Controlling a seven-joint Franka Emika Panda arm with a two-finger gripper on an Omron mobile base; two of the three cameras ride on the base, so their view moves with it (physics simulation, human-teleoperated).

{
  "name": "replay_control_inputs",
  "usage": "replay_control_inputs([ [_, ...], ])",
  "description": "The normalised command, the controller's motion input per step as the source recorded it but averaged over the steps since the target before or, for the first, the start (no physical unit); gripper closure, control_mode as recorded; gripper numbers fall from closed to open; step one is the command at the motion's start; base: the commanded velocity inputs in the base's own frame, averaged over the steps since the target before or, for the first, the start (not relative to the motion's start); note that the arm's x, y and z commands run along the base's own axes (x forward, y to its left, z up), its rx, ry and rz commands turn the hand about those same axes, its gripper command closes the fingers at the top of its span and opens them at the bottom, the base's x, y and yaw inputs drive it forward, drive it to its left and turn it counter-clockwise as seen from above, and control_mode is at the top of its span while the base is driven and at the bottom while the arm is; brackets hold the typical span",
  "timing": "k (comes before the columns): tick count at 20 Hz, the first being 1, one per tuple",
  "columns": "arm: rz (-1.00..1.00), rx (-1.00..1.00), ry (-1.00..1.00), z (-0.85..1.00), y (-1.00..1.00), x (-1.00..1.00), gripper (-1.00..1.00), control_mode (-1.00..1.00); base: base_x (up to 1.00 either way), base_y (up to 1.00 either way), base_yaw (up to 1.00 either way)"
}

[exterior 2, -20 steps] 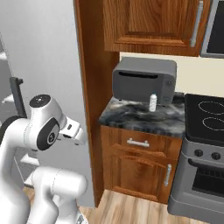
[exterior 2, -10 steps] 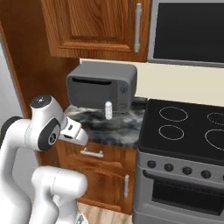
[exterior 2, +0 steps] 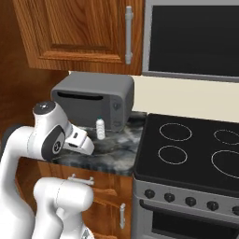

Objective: Take the bottled waters from the counter and place them in the freezer to freeze. Close the freezer door after placing the bottles.

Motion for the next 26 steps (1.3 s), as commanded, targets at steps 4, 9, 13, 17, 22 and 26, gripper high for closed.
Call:
replay_control_inputs([
  [4,0.0,0.0,0.0,0.0,0.0,0.0,-1.0,1.0,0.24,0.21,-0.06],
  [9,0.0,0.0,0.0,0.0,0.0,0.0,-1.0,1.0,0.24,0.14,-0.05],
  [13,0.0,0.0,0.0,0.0,0.0,0.0,-1.0,1.0,0.28,0.03,-0.02],
  [17,0.02,0.0,-0.02,0.0,0.0,0.21,-1.0,-1.0,0.19,0.0,0.0],
  [22,0.13,0.0,-0.07,-0.09,0.0,0.54,-1.0,-1.0,0.0,0.0,0.0],
  [26,0.16,0.0,-0.02,-0.29,0.0,0.7,-1.0,-1.0,0.0,0.0,0.0],
])
